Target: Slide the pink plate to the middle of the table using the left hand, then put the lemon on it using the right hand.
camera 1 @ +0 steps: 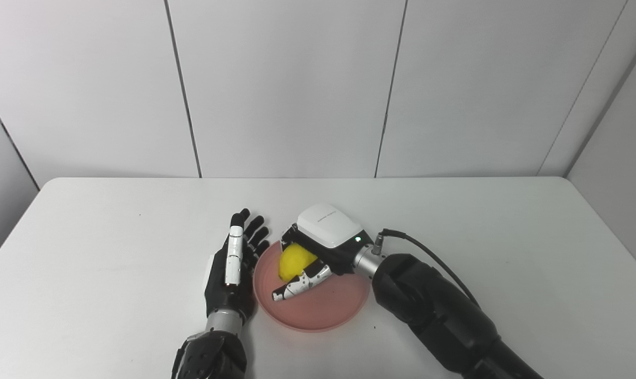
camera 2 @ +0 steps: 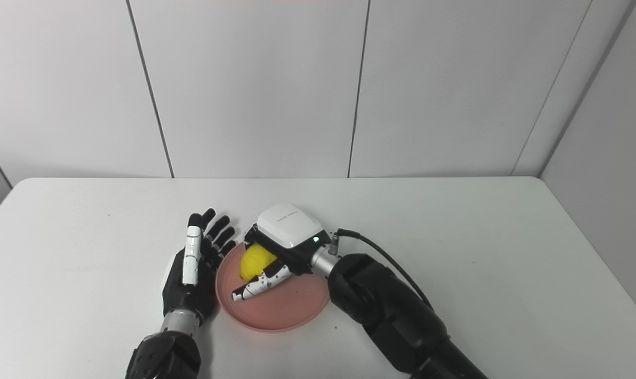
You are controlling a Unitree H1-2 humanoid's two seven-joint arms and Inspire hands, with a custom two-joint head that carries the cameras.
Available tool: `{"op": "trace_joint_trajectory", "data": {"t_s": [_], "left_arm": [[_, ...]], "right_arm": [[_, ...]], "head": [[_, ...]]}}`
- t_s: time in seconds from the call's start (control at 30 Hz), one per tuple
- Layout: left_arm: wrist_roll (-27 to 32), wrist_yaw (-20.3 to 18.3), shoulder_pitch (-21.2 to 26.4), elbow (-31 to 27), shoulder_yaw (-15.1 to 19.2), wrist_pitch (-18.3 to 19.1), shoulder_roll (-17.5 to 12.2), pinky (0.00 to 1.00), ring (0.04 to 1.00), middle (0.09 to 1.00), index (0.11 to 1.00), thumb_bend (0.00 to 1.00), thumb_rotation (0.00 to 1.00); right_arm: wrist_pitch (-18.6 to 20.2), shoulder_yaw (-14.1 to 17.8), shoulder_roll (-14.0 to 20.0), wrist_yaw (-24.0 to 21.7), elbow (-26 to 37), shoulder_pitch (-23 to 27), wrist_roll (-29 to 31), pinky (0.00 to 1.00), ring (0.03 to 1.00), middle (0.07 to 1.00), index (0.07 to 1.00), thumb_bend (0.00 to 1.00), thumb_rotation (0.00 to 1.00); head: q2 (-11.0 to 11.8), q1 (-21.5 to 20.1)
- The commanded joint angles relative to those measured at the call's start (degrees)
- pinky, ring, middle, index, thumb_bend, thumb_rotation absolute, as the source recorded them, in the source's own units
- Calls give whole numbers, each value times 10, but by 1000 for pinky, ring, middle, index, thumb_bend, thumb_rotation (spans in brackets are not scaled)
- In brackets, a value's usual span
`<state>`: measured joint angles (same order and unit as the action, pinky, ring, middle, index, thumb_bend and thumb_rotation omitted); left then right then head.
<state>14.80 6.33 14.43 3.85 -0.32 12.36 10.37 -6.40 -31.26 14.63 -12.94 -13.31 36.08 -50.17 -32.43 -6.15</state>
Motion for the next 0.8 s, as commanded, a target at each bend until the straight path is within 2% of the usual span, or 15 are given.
{"op": "trace_joint_trajectory", "data": {"t_s": [0.0, 0.1, 0.27, 0.43, 0.53, 0.6, 0.73, 0.77], "left_arm": [[12, 5, 3, 13, 7, 11, 36, 935, 883, 857, 918, 736, 817], [18, 8, 2, 8, 7, 16, 37, 942, 884, 842, 921, 734, 802], [23, 5, 2, 7, 4, 19, 33, 953, 894, 850, 934, 734, 805], [24, 9, 2, 6, 5, 21, 35, 952, 890, 839, 930, 728, 791], [26, 10, 3, 8, 6, 20, 35, 946, 885, 837, 926, 724, 787], [26, 11, 4, 9, 7, 18, 35, 927, 872, 832, 922, 723, 783], [20, 12, 4, 11, 5, 13, 34, 911, 863, 825, 917, 721, 782], [19, 11, 4, 11, 4, 13, 33, 928, 867, 828, 918, 722, 785]], "right_arm": [[-24, 4, 6, 10, 11, 24, 1, 222, 284, 358, 456, 578, 645], [-28, 3, 9, 11, 8, 24, 0, 201, 260, 335, 416, 584, 673], [-37, 2, 10, 16, 0, 24, 0, 221, 284, 362, 444, 579, 693], [-49, 2, 13, 18, -6, 27, -5, 226, 288, 366, 468, 610, 811], [-49, 3, 15, 16, -6, 28, -8, 232, 296, 377, 490, 624, 830], [-45, 5, 16, 8, -3, 27, -5, 240, 305, 383, 491, 648, 823], [-31, 5, 22, -5, 6, 27, -14, 248, 306, 371, 435, 741, 733], [-26, 5, 23, -12, 10, 27, -17, 276, 335, 398, 459, 770, 738]], "head": [[0, 0], [-1, -1], [-2, -1], [-2, 0], [-1, 0], [0, -2], [0, -2], [1, -1]]}}
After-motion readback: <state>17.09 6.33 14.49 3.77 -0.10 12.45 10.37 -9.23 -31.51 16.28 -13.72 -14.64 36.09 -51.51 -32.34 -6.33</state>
